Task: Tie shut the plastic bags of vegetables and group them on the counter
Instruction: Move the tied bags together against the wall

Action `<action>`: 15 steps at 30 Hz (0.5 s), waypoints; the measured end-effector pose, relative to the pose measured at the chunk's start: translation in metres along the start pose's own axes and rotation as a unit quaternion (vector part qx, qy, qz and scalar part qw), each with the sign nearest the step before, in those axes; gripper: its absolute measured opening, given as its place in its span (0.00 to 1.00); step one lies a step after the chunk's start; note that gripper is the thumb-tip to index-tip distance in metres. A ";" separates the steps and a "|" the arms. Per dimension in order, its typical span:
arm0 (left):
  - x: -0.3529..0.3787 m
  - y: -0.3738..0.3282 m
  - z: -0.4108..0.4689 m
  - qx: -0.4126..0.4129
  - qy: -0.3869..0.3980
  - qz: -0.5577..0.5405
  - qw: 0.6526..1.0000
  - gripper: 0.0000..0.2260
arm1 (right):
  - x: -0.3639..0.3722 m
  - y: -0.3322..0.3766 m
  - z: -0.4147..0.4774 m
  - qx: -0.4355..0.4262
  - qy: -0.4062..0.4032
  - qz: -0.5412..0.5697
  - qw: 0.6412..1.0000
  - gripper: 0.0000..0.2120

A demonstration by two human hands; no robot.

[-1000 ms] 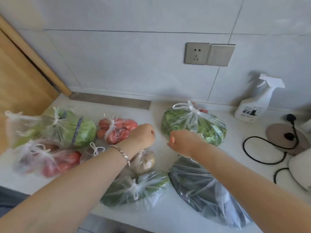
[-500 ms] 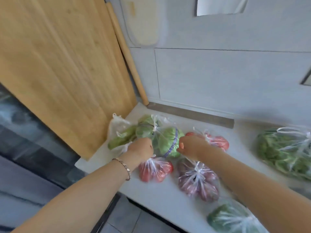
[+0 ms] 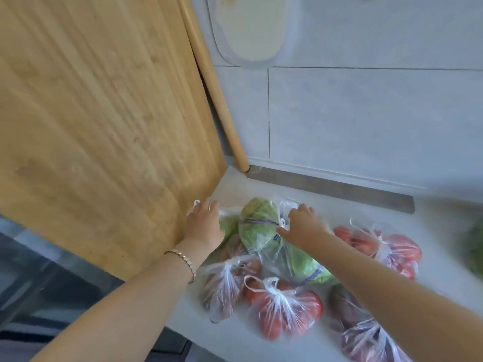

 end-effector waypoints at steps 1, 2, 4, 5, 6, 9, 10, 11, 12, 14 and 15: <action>0.000 0.004 0.011 0.002 0.007 0.002 1.000 0.29 | 0.002 0.003 0.012 0.011 0.010 -0.015 1.000 0.29; 0.001 0.008 0.024 0.003 0.021 0.010 1.000 0.33 | 0.006 0.006 0.025 0.021 0.023 -0.023 0.999 0.31; 0.006 0.015 0.046 0.008 0.054 0.053 0.997 0.40 | 0.014 0.012 0.045 0.031 0.052 -0.025 0.998 0.32; 0.011 0.020 0.057 0.011 0.077 0.081 0.994 0.42 | 0.019 0.014 0.053 0.032 0.068 -0.026 0.997 0.31; 0.017 0.024 0.066 0.015 0.103 0.109 0.989 0.44 | 0.024 0.016 0.058 0.031 0.079 -0.025 0.996 0.29; 0.038 0.034 0.087 0.028 0.197 0.150 0.969 0.45 | 0.042 0.017 0.060 0.042 0.107 0.020 0.993 0.24; 0.044 0.036 0.092 0.035 0.218 0.155 0.963 0.41 | 0.047 0.017 0.062 0.047 0.109 0.032 0.992 0.23; 0.048 0.038 0.098 0.043 0.227 0.154 0.961 0.34 | 0.049 0.016 0.063 0.053 0.108 0.043 0.992 0.22; 0.051 0.040 0.104 0.051 0.230 0.142 0.961 0.25 | 0.050 0.017 0.064 0.059 0.107 0.055 0.991 0.21; 0.058 0.043 0.116 0.052 0.247 0.092 0.963 0.13 | 0.049 0.017 0.067 0.080 0.098 0.084 0.988 0.20; 0.060 0.045 0.120 0.053 0.259 0.066 0.962 0.11 | 0.047 0.017 0.067 0.092 0.087 0.096 0.987 0.19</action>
Point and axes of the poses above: each hand's wrist, its own z-axis towards the middle knuckle, its own x-axis out of the palm, y = z × x, the point moved 3 cm from there along z, towards the middle knuckle, and after that the axes turned 5 degrees about z, right-handed, at the moved point
